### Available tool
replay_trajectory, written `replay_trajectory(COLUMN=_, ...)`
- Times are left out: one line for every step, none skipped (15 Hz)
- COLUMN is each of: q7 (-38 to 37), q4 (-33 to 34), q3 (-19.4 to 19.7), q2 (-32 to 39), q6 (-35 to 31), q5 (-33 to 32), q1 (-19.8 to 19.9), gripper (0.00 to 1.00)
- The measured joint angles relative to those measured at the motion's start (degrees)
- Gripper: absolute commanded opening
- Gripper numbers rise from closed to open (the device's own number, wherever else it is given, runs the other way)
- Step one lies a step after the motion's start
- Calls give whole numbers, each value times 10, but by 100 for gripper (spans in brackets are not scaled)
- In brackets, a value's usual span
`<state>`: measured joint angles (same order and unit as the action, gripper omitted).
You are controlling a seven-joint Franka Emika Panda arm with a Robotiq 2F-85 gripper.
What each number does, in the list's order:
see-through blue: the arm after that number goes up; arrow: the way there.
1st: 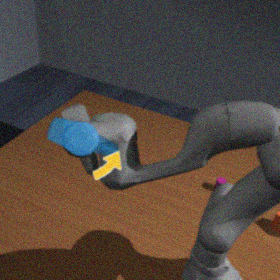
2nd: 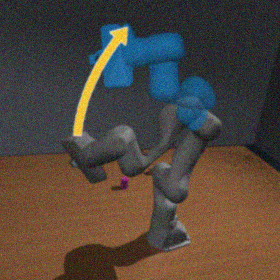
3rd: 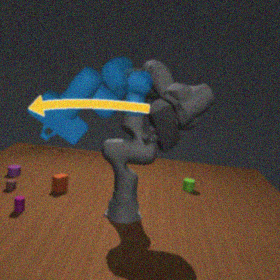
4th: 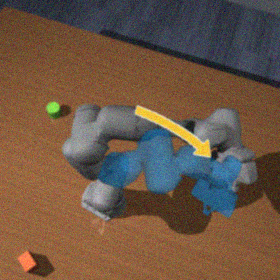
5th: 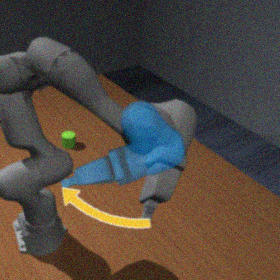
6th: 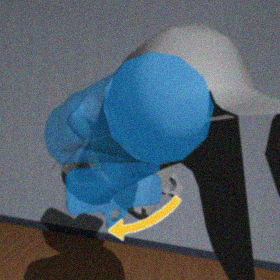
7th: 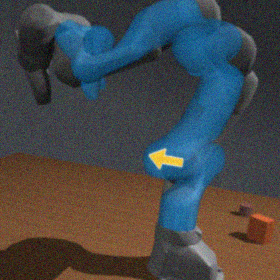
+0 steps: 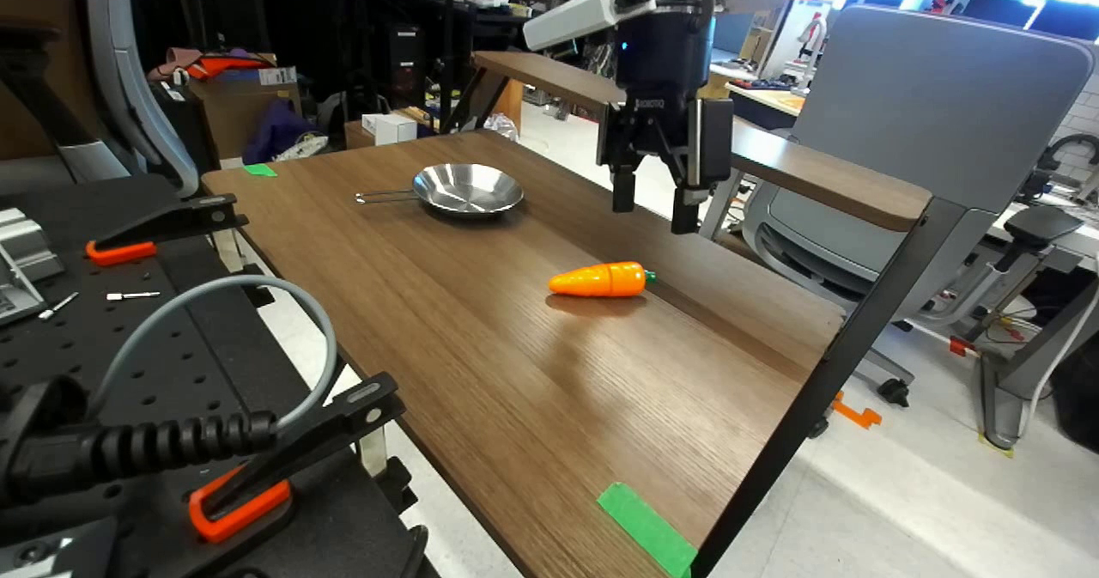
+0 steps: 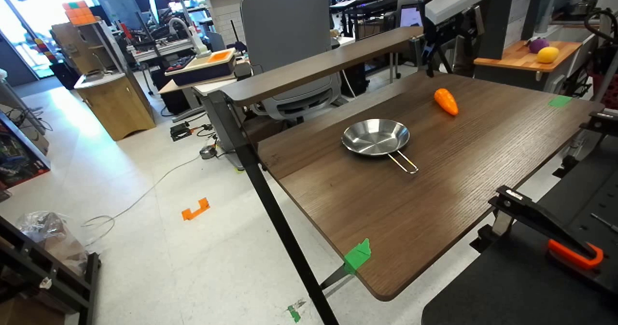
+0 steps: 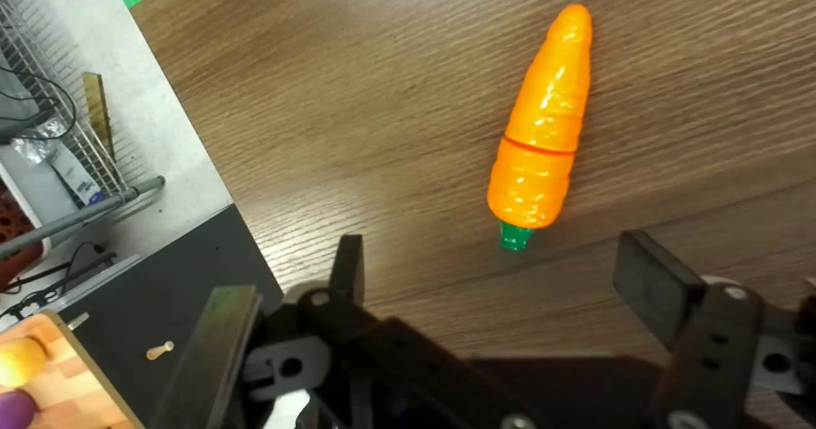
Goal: Put the carrot on the silver pan.
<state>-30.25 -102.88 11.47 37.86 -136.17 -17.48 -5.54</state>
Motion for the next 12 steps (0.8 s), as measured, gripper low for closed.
replay_trajectory(q7=-4, q4=7, q3=3, q2=8, q6=0, q5=-4, q1=-6, gripper=100)
replay_trajectory(q7=-8, q4=13, q3=6, q2=16, q6=0, q5=-6, q1=-12, gripper=100)
replay_trajectory(q7=-11, q4=20, q3=8, q2=24, q6=0, q5=-9, q1=-17, gripper=100)
replay_trajectory(q7=-13, q4=25, q3=9, q2=30, q6=0, q5=-11, q1=-21, gripper=100)
replay_trajectory(q7=-14, q4=29, q3=10, q2=37, q6=0, q5=-11, q1=-25, gripper=100)
replay_trajectory(q7=-14, q4=34, q3=10, q2=44, q6=0, q5=-11, q1=-28, gripper=100)
replay_trajectory(q7=-14, q4=37, q3=10, q2=49, q6=0, q5=-11, q1=-29, gripper=100)
replay_trajectory(q7=-14, q4=40, q3=10, q2=55, q6=0, q5=-11, q1=-31, gripper=100)
replay_trajectory(q7=-14, q4=42, q3=10, q2=59, q6=0, q5=-11, q1=-32, gripper=100)
replay_trajectory(q7=-14, q4=43, q3=10, q2=63, q6=-1, q5=-11, q1=-33, gripper=100)
replay_trajectory(q7=-14, q4=44, q3=10, q2=66, q6=-1, q5=-11, q1=-34, gripper=100)
replay_trajectory(q7=-14, q4=44, q3=10, q2=68, q6=-1, q5=-11, q1=-35, gripper=100)
